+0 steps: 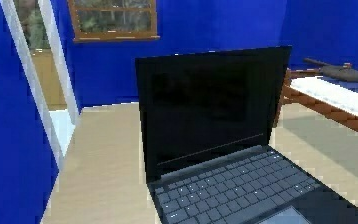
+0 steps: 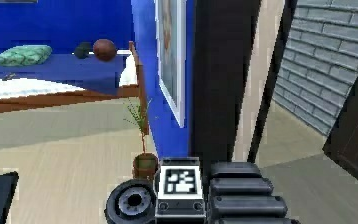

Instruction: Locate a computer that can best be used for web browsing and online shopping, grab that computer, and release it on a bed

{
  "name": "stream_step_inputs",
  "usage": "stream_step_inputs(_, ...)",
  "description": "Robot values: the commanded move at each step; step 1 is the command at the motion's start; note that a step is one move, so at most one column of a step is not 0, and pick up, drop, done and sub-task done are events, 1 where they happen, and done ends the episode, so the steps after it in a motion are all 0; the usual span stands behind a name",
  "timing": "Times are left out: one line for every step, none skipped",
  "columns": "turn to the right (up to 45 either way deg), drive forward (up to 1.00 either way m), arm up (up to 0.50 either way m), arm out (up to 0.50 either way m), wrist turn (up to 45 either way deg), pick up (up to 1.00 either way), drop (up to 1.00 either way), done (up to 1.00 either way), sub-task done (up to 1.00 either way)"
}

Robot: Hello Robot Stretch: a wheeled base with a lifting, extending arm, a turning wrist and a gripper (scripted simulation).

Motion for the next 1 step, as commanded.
stream_step_inputs(0.0, 0.35, 0.0, 0.0, 0.0, 0.0, 0.0, 0.0, 0.0)
